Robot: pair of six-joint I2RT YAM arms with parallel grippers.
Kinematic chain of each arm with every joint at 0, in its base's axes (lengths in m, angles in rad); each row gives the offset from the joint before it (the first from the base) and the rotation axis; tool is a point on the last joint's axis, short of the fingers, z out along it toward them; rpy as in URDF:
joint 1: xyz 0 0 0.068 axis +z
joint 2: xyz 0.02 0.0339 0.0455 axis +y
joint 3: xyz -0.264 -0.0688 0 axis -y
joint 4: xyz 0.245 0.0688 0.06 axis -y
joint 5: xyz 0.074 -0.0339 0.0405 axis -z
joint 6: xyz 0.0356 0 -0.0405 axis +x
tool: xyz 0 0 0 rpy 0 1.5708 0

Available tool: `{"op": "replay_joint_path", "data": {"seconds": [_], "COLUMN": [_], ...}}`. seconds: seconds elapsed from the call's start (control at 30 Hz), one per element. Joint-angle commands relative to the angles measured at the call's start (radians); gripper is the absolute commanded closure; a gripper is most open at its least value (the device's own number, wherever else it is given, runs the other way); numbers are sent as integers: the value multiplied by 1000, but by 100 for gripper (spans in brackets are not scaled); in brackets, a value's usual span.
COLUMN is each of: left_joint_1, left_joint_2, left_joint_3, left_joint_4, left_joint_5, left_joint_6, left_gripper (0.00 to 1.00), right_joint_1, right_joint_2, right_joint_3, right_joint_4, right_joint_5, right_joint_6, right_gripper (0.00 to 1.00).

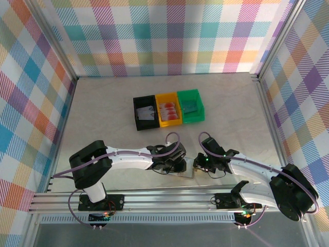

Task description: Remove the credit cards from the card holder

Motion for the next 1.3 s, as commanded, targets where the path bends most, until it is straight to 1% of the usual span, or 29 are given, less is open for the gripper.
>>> {"op": "replay_joint_path", "data": {"seconds": [0.0,0.13,0.6,0.83,0.93,1.27], "left_joint_1": [-12,-12,-19,-21,-26,-38], "left_joint_2": [8,5,42,38,32,48], "left_joint_3": [22,25,59,60,58,76], "left_joint_4": [-56,-76,-66,-91,-137,-111], "left_joint_5": [-21,-37,-16,-45,-66,-53], "left_joint_6": [31,40,49,71,87,87], "left_gripper": [70,70,70,70,70,70], "right_joint_1": [15,15,14,14,15,15], "right_joint_2": [14,14,12,9,11,15], "right_joint_3": [-45,-45,-50,-52,-51,-51], "right_joint_4": [-10,-9,-8,-5,-5,1], "right_joint_5": [14,14,14,15,14,11], "right_joint_6": [6,6,7,7,5,8], "right_gripper": [83,84,83,84,84,83]}}
